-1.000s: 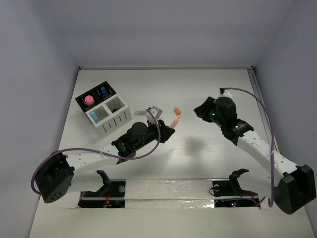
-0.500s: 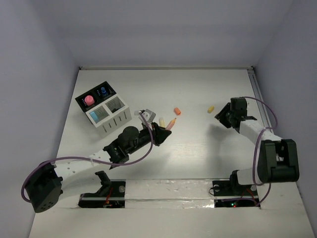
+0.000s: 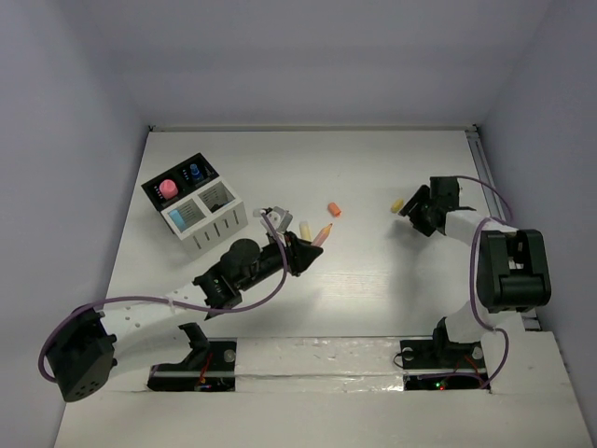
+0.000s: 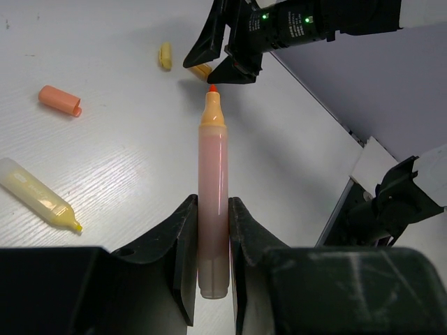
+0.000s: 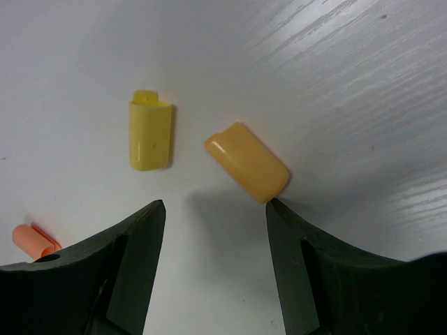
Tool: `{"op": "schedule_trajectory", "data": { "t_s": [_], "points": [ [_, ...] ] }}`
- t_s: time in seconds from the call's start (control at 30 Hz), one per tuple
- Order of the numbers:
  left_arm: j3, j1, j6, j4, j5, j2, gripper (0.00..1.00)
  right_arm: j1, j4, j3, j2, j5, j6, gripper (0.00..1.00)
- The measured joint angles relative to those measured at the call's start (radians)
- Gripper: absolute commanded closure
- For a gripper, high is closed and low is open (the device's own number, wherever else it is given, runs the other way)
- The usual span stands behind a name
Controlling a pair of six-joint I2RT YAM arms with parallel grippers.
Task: Sort the stationery into containers
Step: Move the pen cap to the center of the board.
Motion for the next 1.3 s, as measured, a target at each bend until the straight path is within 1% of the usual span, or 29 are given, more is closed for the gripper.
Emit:
{"op": "schedule_trajectory", "data": {
  "t_s": [0.2,0.43,0.67,0.93,1.13,1.3],
  "points": [
    [0.0,0.0,0.0,0.003,0.006,0.015,1.0,-0.026,0.044,0.008,0.037,-0.005,0.0,0.37],
    [0.0,0.0,0.0,0.005,0.01,0.041,1.0,-0.052,0.06,0.014,0.043,0.004,-0.02,0.37],
    [0.0,0.0,0.0,0.01,0.013,0.063,1.0,-0.066,0.083,0.076,0.11,0.003,-0.039,0.37],
    [0.0,0.0,0.0,0.013,0.016,0.08,1.0,-0.071,0.084,0.182,0.192,0.004,-0.064,0.37],
    [0.0,0.0,0.0,0.014,0.017,0.085,1.0,-0.071,0.024,0.199,0.162,0.012,-0.072,0.38],
    [0.0,0.0,-0.003,0.02,0.026,0.089,1.0,-0.071,-0.011,0.118,0.063,0.053,-0.071,0.37]
  ]
}}
